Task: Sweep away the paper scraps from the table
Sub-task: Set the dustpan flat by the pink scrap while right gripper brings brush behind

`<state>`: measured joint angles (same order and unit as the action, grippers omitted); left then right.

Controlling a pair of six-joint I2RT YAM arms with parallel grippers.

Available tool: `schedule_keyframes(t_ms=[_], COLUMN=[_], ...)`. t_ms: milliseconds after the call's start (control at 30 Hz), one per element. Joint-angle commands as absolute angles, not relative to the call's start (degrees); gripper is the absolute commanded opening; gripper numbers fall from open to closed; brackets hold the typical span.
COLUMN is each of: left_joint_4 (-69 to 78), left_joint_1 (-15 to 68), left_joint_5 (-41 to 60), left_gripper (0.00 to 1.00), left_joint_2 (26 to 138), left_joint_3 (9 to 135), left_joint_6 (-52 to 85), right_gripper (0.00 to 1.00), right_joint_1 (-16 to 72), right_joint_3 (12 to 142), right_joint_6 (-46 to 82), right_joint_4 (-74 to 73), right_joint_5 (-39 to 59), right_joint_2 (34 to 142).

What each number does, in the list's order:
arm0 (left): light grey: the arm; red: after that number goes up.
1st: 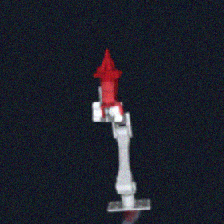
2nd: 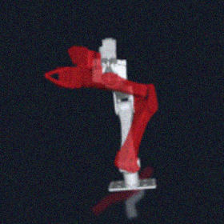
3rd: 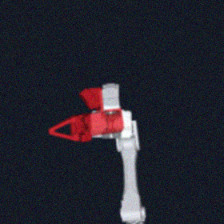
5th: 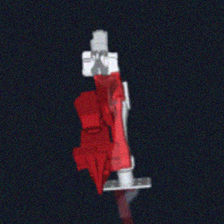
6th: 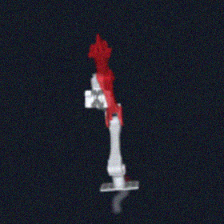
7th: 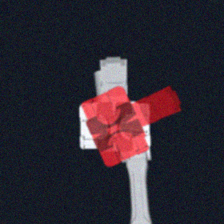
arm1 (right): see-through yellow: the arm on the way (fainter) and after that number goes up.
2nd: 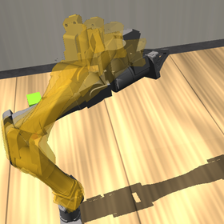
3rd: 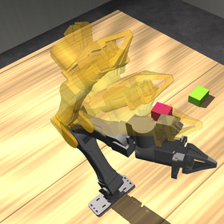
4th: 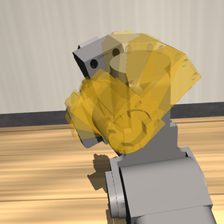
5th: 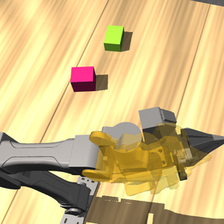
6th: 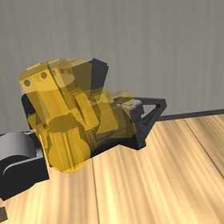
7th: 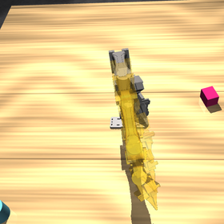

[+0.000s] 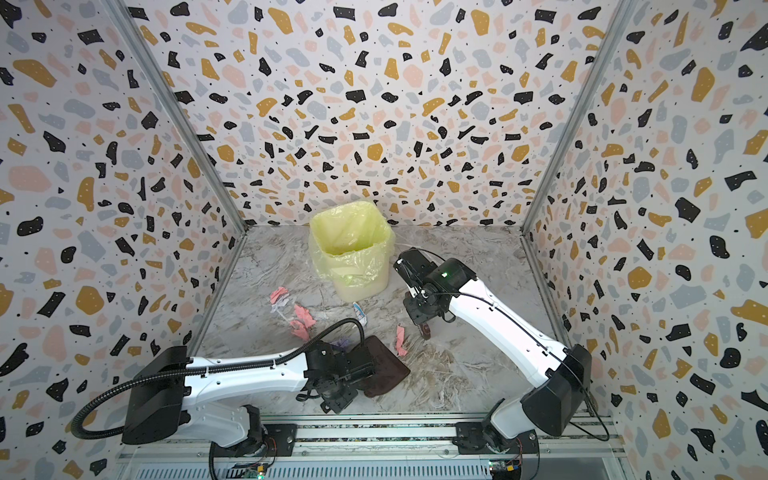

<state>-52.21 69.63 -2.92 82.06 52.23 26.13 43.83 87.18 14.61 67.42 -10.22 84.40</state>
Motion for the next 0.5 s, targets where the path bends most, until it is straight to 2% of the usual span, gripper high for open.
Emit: schedule_keyframes(t_ms=[0, 467], left_joint_4=[-50.92, -48.14], left_joint_1=[70.05, 70.05], left_joint_5=[-3.26, -1.87], left_gripper=[0.00, 0.00], left_joint_2=[82.66, 83.29], left_joint_3=[53.53, 51.00], left_joint_6=[24.73, 24.42], right_gripper=[0.00, 0.00], right_joint_1=[44.38, 47.64], right_joint_3=[89.57, 90.04], right_joint_6=[13.90, 13.66], right_joint_4=[66.95, 66.80], right_joint_5=[-11.43, -10.38], right_joint_2=[84.26, 86.73])
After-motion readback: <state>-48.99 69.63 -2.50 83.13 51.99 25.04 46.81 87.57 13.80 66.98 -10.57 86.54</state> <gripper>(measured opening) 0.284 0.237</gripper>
